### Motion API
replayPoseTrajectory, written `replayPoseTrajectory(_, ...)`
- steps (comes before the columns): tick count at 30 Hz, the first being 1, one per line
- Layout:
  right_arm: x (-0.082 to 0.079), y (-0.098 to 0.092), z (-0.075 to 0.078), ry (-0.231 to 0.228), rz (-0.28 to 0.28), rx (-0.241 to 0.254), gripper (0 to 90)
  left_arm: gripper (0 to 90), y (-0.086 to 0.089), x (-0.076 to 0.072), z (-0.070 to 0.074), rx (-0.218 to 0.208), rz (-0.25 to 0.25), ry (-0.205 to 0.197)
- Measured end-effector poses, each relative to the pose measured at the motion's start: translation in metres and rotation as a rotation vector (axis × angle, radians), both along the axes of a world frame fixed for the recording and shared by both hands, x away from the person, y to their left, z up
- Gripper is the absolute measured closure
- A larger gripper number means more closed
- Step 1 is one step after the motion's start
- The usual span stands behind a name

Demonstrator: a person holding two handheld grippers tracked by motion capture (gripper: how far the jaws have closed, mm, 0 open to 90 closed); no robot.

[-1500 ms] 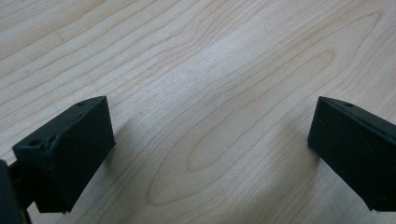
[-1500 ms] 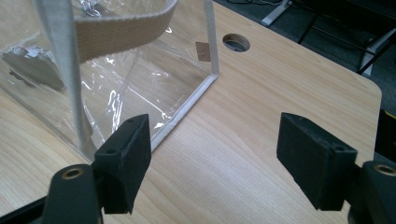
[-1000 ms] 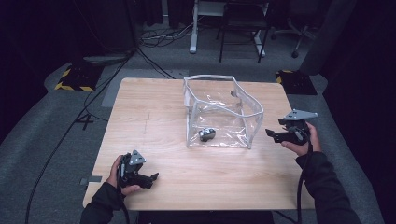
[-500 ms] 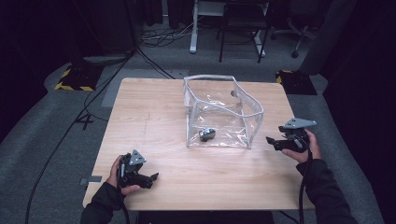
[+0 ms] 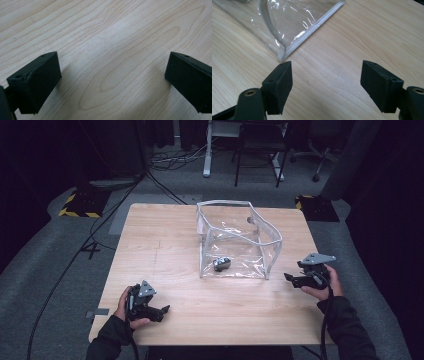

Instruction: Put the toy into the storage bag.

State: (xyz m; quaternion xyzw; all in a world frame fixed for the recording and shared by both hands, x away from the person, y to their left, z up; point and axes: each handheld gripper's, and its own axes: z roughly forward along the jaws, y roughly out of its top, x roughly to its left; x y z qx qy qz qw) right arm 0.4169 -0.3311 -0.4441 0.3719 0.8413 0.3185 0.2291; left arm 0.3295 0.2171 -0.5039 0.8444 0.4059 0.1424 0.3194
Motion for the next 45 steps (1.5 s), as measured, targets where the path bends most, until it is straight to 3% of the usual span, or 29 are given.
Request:
replayPoseTrajectory(30, -0.030, -0.013, -0.036, 0.033, 0.034, -0.021, 24.6, 0.6, 0.000, 0.000, 0.000, -0.002, 0.001, 0.002)
replayPoseTrajectory(35, -0.041, -0.020, -0.041, 0.056, 0.032, 0.007, 24.1, 0.6, 0.000, 0.000, 0.000, -0.002, 0.001, 0.002)
replayPoseTrajectory(45, -0.054, -0.031, -0.046, 0.059, 0.031, 0.028, 23.8, 0.6, 0.000, 0.000, 0.000, -0.002, 0.001, 0.002)
